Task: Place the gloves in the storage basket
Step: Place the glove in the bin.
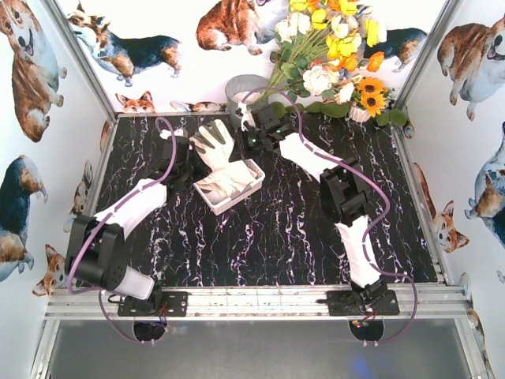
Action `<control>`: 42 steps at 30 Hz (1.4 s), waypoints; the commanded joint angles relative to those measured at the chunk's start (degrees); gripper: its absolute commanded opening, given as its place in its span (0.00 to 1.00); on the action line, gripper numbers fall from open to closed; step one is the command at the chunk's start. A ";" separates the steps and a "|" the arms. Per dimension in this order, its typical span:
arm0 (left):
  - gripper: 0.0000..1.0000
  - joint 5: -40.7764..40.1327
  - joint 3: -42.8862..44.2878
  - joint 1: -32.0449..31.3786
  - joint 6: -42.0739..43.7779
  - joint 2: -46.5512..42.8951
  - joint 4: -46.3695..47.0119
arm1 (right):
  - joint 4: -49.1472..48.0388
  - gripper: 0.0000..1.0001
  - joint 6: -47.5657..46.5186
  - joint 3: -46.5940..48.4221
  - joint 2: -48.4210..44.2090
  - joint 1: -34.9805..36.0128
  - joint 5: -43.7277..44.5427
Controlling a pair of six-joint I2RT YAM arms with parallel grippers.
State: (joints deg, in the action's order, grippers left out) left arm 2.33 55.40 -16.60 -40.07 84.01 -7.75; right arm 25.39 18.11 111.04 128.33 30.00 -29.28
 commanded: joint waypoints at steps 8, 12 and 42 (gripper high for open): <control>0.00 -0.39 2.00 1.22 5.49 7.25 -2.80 | -4.21 0.00 -0.12 5.60 4.08 -2.36 8.33; 0.00 -0.38 2.49 1.22 6.90 9.68 -2.92 | -4.16 0.00 0.49 6.55 5.76 -2.23 8.51; 0.00 -0.43 4.62 1.22 13.61 14.69 -2.19 | -10.26 0.48 2.52 -3.34 -10.07 -1.43 4.36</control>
State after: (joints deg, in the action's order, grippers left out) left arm 1.48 58.46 -16.03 -30.15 96.42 -7.84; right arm 19.99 19.59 110.50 122.54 28.32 -24.12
